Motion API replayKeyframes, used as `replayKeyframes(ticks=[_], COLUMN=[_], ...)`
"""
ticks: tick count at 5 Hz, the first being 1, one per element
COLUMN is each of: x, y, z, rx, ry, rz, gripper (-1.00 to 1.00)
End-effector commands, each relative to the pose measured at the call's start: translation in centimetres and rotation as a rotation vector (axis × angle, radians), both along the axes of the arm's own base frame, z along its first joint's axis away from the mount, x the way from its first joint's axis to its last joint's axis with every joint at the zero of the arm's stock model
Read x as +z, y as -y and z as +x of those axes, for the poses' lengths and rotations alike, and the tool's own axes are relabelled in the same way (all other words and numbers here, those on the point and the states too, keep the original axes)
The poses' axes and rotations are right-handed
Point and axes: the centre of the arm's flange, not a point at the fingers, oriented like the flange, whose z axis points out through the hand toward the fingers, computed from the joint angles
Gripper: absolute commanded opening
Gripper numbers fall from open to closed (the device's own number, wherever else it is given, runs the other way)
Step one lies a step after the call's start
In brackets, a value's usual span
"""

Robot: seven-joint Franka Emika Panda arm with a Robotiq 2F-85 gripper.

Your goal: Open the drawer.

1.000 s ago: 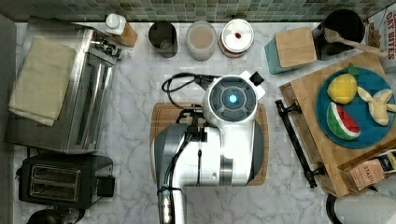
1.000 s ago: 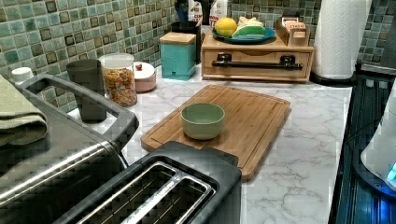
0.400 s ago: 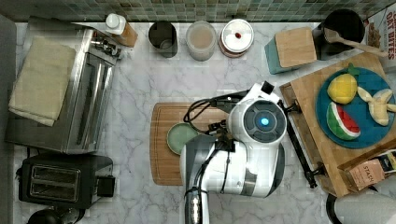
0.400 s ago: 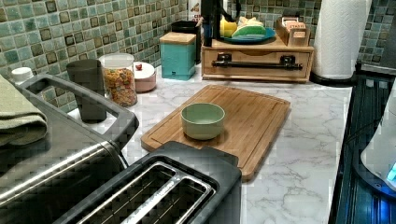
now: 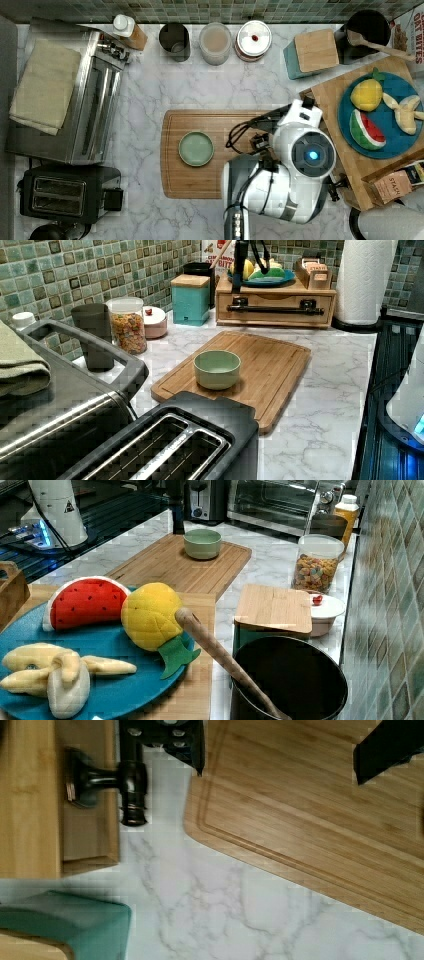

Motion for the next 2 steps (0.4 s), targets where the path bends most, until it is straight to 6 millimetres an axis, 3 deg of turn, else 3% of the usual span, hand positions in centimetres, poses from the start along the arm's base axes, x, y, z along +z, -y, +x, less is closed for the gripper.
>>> replayKeyframes(ticks=[1, 2], x=[-2.4, -2.9], y=[6.7, 7.7], z=[-4.6, -4.3], rx=[0.024, 0.035], ry=[0.004, 0.029], rz=[-0.041, -0.078], gripper=[1.00, 1.00])
